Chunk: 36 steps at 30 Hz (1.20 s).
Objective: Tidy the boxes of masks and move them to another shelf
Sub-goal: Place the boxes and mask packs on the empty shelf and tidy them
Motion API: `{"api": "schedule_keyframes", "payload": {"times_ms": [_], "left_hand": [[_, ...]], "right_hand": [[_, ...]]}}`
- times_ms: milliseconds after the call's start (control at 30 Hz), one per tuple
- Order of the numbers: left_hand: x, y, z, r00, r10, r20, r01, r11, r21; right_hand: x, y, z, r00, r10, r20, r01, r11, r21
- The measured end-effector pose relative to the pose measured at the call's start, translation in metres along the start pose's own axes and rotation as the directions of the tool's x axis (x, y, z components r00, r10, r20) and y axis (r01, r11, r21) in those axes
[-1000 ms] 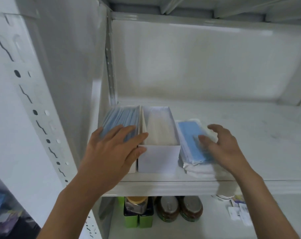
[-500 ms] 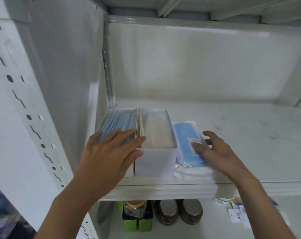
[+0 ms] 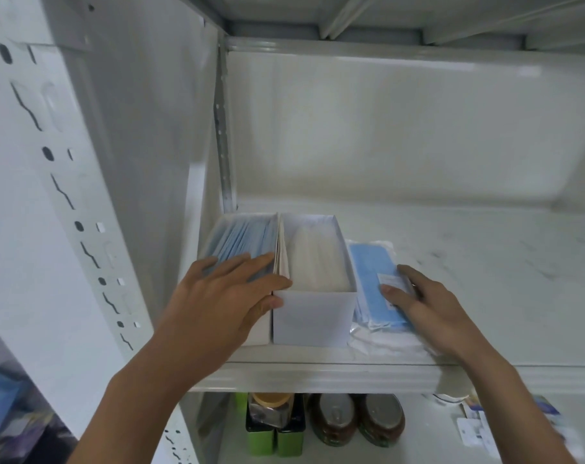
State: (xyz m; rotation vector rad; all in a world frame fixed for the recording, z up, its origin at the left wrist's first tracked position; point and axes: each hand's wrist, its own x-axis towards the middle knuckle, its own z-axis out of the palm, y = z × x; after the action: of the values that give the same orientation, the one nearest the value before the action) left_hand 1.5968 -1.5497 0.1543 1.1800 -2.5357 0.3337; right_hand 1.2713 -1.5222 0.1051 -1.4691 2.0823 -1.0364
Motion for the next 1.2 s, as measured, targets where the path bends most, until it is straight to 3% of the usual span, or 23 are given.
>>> {"api": "schedule_keyframes", "payload": {"times_ms": [267,400,500,567,733,1000,1200], "left_hand": [[-0.002,-0.004,0.001,0.999,0.032,-0.034,-0.033,0.999,-0.031],[-0.004,-0.005,-0.001,1.0,-0.005,0.031,0.009,0.99,-0.141],[0.007,0.005,-0.008,0.999,-0.012,-0.035,0.004,0.975,-0.224],[0.022,0.021,-0.011,0.998,0.034,-0.06,-0.05,0.957,-0.285],[0.05,0.046,-0.006,0.978,0.198,0.059,-0.173,0.942,-0.288],[0.038,0.032,-0.013,0.999,0.025,-0.02,-0.03,0.969,-0.245],[0.067,0.04,-0.01,0.998,-0.034,0.056,0.042,0.988,-0.149]], "right_hand": [[0.001,0.006,-0.001,0.999,0.018,0.037,-0.019,0.999,0.029],[-0.001,0.01,0.001,0.998,0.018,0.057,-0.021,0.998,0.058],[-0.001,0.01,0.001,0.997,0.034,0.066,-0.04,0.995,0.096],[-0.002,0.011,0.001,0.997,0.026,0.072,-0.033,0.995,0.096],[-0.004,0.011,0.003,0.997,0.023,0.074,-0.029,0.996,0.079],[-0.004,0.012,0.005,0.997,0.008,0.072,-0.012,0.998,0.064],[-0.004,0.012,0.007,0.998,0.002,0.061,-0.005,0.999,0.05]]}}
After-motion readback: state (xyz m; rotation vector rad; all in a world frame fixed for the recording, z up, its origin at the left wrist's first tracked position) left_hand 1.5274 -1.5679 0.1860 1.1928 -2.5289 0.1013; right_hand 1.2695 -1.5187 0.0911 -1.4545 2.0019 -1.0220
